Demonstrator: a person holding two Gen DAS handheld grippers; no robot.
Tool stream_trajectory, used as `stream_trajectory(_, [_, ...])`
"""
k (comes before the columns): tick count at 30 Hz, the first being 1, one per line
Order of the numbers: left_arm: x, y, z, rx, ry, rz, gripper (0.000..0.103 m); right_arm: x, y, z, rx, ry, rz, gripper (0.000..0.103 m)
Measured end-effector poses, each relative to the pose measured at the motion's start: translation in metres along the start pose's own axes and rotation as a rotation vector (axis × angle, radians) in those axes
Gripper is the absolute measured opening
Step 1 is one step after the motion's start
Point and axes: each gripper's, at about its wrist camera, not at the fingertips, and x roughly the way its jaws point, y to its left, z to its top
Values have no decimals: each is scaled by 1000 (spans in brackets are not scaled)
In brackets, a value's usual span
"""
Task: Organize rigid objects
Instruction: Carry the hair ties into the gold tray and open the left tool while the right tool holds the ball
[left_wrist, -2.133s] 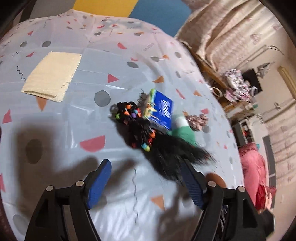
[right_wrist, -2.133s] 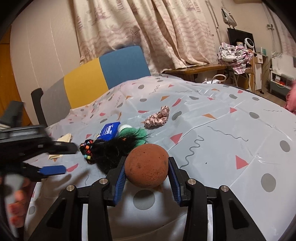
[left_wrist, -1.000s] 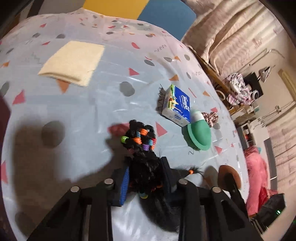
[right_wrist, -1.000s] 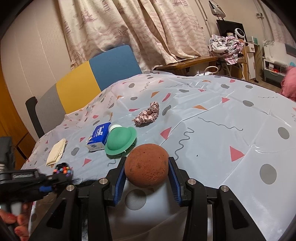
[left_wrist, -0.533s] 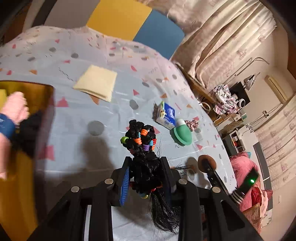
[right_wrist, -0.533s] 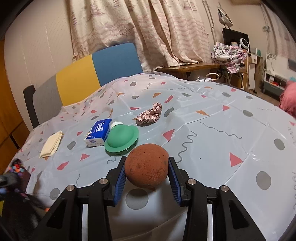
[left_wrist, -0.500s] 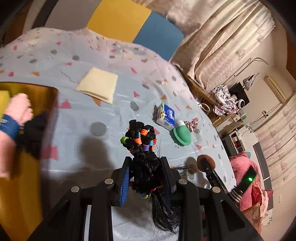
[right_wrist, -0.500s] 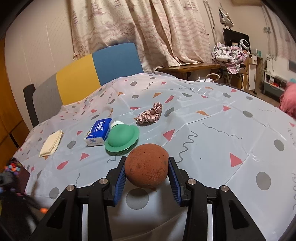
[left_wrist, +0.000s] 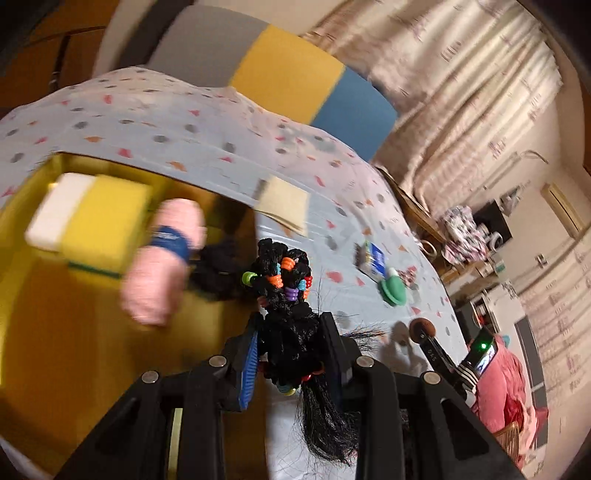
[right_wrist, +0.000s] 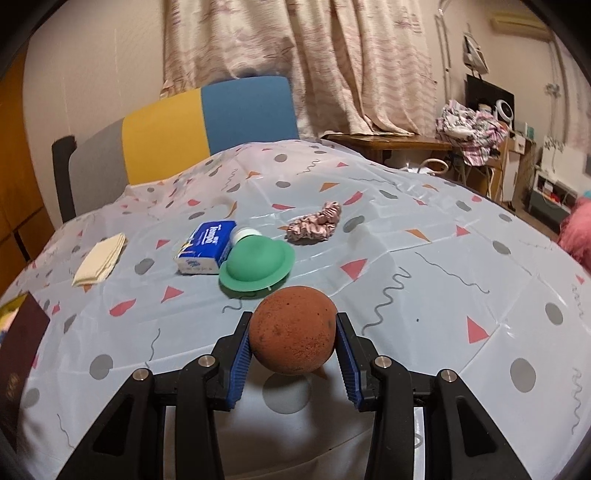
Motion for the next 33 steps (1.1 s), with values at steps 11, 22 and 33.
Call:
stream_trajectory(11, [-42,99,11,-132,-8,148,30,-3,17,-1,-86,-2,-32,43])
stream_trajectory(22, [-39,149,23,-64,71,467,35,-2,33,-4,-165,6,-57,43])
stream_trajectory(33, [-66,137,11,-132,-66,384,62,-3,33,-5,-162,7,-55,43])
